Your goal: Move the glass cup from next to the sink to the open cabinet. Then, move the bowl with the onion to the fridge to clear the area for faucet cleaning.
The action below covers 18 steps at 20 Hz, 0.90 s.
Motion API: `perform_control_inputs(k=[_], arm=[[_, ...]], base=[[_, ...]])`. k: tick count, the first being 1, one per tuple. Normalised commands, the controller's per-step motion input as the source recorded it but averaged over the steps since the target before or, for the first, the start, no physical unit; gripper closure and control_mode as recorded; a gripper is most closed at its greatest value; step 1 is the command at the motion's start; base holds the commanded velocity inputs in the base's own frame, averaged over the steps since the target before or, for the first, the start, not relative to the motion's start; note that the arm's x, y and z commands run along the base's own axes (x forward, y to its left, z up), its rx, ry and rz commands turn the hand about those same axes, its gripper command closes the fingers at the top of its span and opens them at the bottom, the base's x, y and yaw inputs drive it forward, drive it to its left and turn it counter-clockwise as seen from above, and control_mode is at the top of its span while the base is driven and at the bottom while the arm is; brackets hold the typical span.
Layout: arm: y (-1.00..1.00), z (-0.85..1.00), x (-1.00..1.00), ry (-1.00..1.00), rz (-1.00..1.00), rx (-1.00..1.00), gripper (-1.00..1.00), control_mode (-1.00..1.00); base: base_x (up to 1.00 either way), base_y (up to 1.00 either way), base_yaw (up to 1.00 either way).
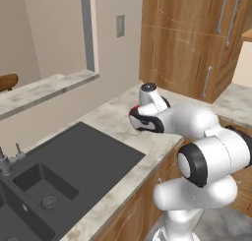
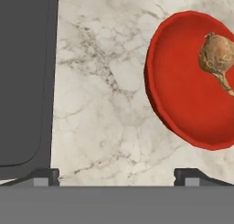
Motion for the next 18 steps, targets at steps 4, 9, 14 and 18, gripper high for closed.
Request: perform_control_inputs(k=[4, 9, 14, 18], arm=[[-0.14, -0.19, 0.31, 0.00, 0.00, 0.00, -1.00, -1.00], [-0.15, -0.25, 0.24, 0.00, 0.00, 0.00, -1.00, -1.00], [-0.22, -0.25, 0.21, 0.00, 0.00, 0.00, -1.00, -1.00], [-0.22, -0.36, 0.10, 0.00, 0.00, 0.00, -1.00, -1.00]], base=[[0.00, 0.00, 0.00], [0.00, 0.00, 0.00], [0.00, 0.00, 0.00], [0.00, 0.00, 0.00]])
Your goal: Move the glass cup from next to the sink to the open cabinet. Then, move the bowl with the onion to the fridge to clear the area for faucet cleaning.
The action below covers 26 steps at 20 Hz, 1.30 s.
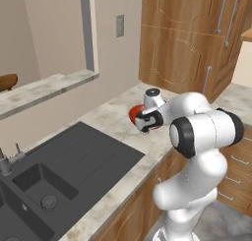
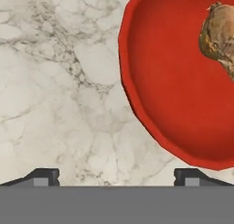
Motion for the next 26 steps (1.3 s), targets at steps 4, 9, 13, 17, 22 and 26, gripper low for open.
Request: perform_control_inputs(k=[4, 9, 13, 17, 22, 26], arm=[[-0.12, -0.26, 0.39, 0.00, 0.00, 0.00, -1.00, -1.00], [0.00, -0.04, 0.54, 0.00, 0.00, 0.00, -1.00, -1.00], [0.03, -0.01, 0.45, 0.04, 0.00, 0.00, -1.00, -1.00], [0.00, -0.20, 0.36, 0.05, 0.00, 0.00, -1.00, -1.00], [0.00, -0.32, 0.12, 0.12, 0.01, 0.00, 1.00, -1.00], [0.02, -0.13, 0.01, 0.05, 0.00, 0.00, 1.00, -1.00]], base=[[0.00, 0.00, 0.00], [0.00, 0.00, 0.00], [0.00, 0.00, 0.00], [0.00, 0.00, 0.00], [0.00, 0.00, 0.00], [0.00, 0.00, 0.00]])
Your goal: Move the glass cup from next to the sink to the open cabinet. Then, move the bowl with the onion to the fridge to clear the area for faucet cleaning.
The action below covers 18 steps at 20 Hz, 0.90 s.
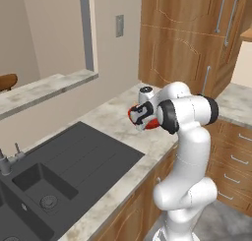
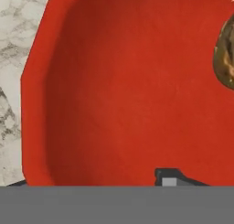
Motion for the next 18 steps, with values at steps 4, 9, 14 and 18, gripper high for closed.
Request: perform_control_inputs(k=[4, 9, 14, 18], arm=[[0.00, 0.00, 0.00, 0.00, 0.00, 0.00, 1.00, -1.00], [0.01, 0.67, -0.23, -0.13, 0.00, 0.00, 1.00, -1.00], [0.13, 1.00, -0.43, -0.22, 0.00, -0.03, 1.00, -1.00], [0.27, 1.00, -0.65, -0.33, 0.00, -0.13, 1.00, -1.00]], base=[[0.00, 0.00, 0.00], [0.00, 0.00, 0.00], [0.00, 0.00, 0.00], [0.00, 0.00, 0.00]])
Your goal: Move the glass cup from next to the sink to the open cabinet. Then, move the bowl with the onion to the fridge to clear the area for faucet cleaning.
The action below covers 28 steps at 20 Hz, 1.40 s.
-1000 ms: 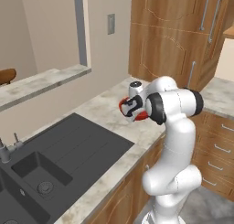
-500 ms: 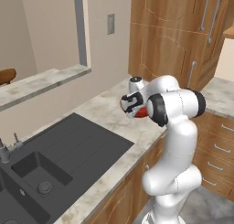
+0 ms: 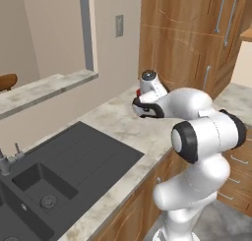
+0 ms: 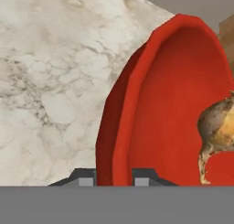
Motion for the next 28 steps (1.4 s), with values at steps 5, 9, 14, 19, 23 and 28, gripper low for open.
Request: perform_control_inputs(k=[5, 9, 14, 19, 23, 28], arm=[[0.42, 1.00, -0.78, -0.41, 0.00, -0.21, 1.00, -1.00], [0.48, 1.00, -0.84, -0.30, -0.02, -0.21, 1.00, -1.00], [0.43, 1.00, -1.00, -0.05, -0.06, -0.06, 1.00, -1.00], [0.38, 0.27, -1.00, 0.09, 0.00, -0.02, 1.00, -1.00], [0.17, 0.00, -0.75, 0.12, 0.07, 0.00, 1.00, 1.00], [0.00, 0.00, 0.00, 0.00, 0.00, 0.00, 1.00, 1.00]], base=[[0.00, 0.00, 0.00], [0.00, 0.00, 0.00], [0.00, 0.00, 0.00], [0.00, 0.00, 0.00], [-0.25, 0.08, 0.09], [-0.55, 0.09, 0.71]])
